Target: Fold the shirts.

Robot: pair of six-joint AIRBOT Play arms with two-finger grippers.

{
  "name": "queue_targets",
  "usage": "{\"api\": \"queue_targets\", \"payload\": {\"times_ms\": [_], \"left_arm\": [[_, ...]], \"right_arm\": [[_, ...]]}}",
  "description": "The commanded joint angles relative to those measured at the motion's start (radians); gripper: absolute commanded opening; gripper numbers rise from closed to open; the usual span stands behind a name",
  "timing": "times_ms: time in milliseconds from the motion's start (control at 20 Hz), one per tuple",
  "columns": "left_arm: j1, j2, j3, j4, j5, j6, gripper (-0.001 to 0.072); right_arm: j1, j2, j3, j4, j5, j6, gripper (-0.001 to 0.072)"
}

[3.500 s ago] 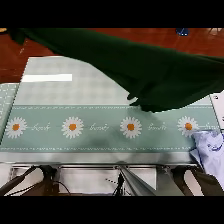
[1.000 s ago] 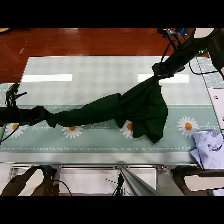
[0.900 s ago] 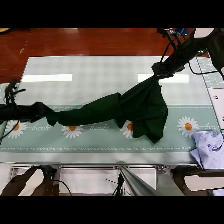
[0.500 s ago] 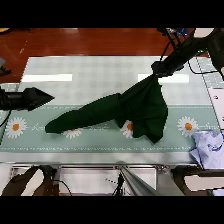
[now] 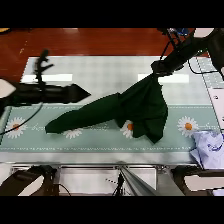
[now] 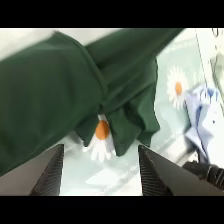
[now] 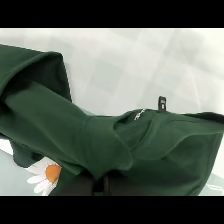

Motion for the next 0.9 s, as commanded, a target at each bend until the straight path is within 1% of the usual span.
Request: {"api": "queue_targets", "payload": {"times_ms": [0, 50, 100, 150, 250, 300, 350, 400, 450, 600, 700, 850], "left_arm": [[-0.108, -0.102, 0.001, 0.0, 0.048, 0.0, 0.055], [-0.106, -0.118, 0.002, 0.011, 0.034, 0.0, 0.055], [-0.099, -0.122, 0.002, 0.035, 0.018, 0.0, 0.0549], [-0.087, -0.121, 0.002, 0.064, 0.001, 0.0, 0.0549], [-0.053, -0.122, 0.002, 0.089, -0.043, 0.0, 0.0549], [-0.044, -0.122, 0.002, 0.091, -0.051, 0.0, 0.0551], [-0.044, -0.122, 0.002, 0.091, -0.05, 0.0, 0.0593], [-0.051, -0.127, 0.002, 0.091, -0.048, 0.0, 0.0653], [-0.063, -0.137, 0.002, 0.091, -0.039, 0.0, 0.0669], [-0.114, -0.195, 0.002, 0.09, 0.007, 0.0, 0.067], [-0.145, -0.238, 0.004, 0.09, 0.043, 0.0, 0.0669], [-0.174, -0.29, 0.074, 0.092, 0.047, 0.0, 0.0669]], "right_arm": [[-0.003, 0.001, 0.0, -0.007, 0.0, -0.025, 0.0301], [-0.008, 0.003, 0.0, -0.027, 0.016, -0.044, 0.033], [-0.016, 0.008, 0.0, -0.083, 0.034, -0.046, 0.0367], [-0.027, 0.016, 0.0, -0.151, 0.052, -0.045, 0.0423], [-0.078, 0.032, 0.0, -0.233, 0.066, -0.035, 0.0431], [-0.115, 0.036, 0.0, -0.245, 0.086, -0.028, 0.0432], [-0.151, 0.035, -0.002, -0.24, 0.106, -0.018, 0.0432], [-0.189, 0.037, -0.014, -0.22, 0.117, -0.015, 0.0432], [-0.22, 0.037, -0.032, -0.192, 0.127, -0.015, 0.0432], [-0.273, 0.036, -0.101, -0.117, 0.119, -0.017, 0.0432], [-0.276, 0.036, -0.14, -0.116, 0.095, -0.029, 0.0432], [-0.276, 0.036, -0.158, -0.094, 0.039, -0.032, 0.0432]]}}
